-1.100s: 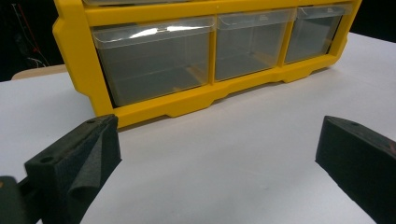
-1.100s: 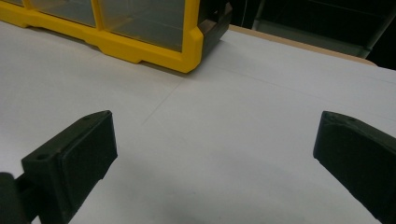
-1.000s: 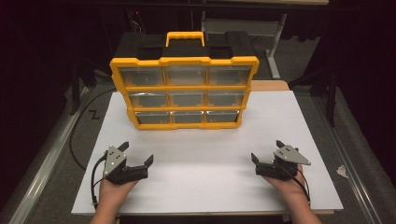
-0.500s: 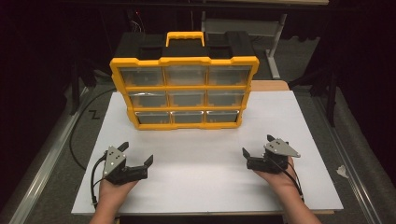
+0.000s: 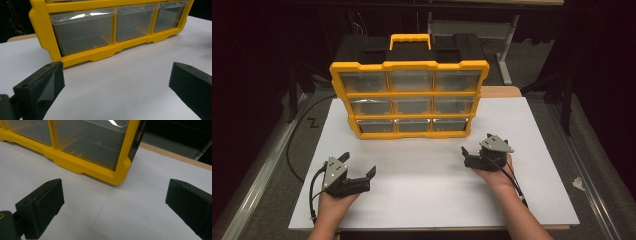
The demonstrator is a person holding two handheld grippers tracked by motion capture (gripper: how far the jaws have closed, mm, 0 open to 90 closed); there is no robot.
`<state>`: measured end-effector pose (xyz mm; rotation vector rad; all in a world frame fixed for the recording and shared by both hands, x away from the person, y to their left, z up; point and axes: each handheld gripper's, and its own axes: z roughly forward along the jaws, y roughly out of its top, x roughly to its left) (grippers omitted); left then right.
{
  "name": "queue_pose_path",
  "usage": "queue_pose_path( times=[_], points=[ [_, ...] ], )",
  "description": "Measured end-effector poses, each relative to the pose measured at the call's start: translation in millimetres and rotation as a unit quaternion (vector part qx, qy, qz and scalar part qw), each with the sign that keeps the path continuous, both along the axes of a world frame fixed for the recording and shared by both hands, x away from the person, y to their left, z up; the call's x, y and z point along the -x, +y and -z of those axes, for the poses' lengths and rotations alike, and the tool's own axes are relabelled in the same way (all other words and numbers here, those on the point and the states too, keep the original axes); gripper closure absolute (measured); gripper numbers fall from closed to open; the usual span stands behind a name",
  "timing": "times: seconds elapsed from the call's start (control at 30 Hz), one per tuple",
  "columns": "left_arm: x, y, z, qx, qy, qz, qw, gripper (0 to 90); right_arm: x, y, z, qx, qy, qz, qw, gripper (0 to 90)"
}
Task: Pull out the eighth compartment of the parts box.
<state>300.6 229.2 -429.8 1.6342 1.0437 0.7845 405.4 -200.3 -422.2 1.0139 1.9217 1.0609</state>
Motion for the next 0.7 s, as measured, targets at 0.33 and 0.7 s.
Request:
queue_pose_path(
  times=[0.33, 0.7],
  points=[
    [1.2, -1.1, 0.2, -0.008, -0.002, -0.001, 1.0000, 0.8, 0.8, -2.4, 2.8, 0.017, -0.001, 0.008, 0.9998, 1.1],
    [1.7, -0.8, -0.4, -0.003, -0.006, 0.000, 1.0000, 0.8, 7.2, -15.3, 7.9, 0.048, 0.006, 0.027, 0.9985, 1.0]
  ],
)
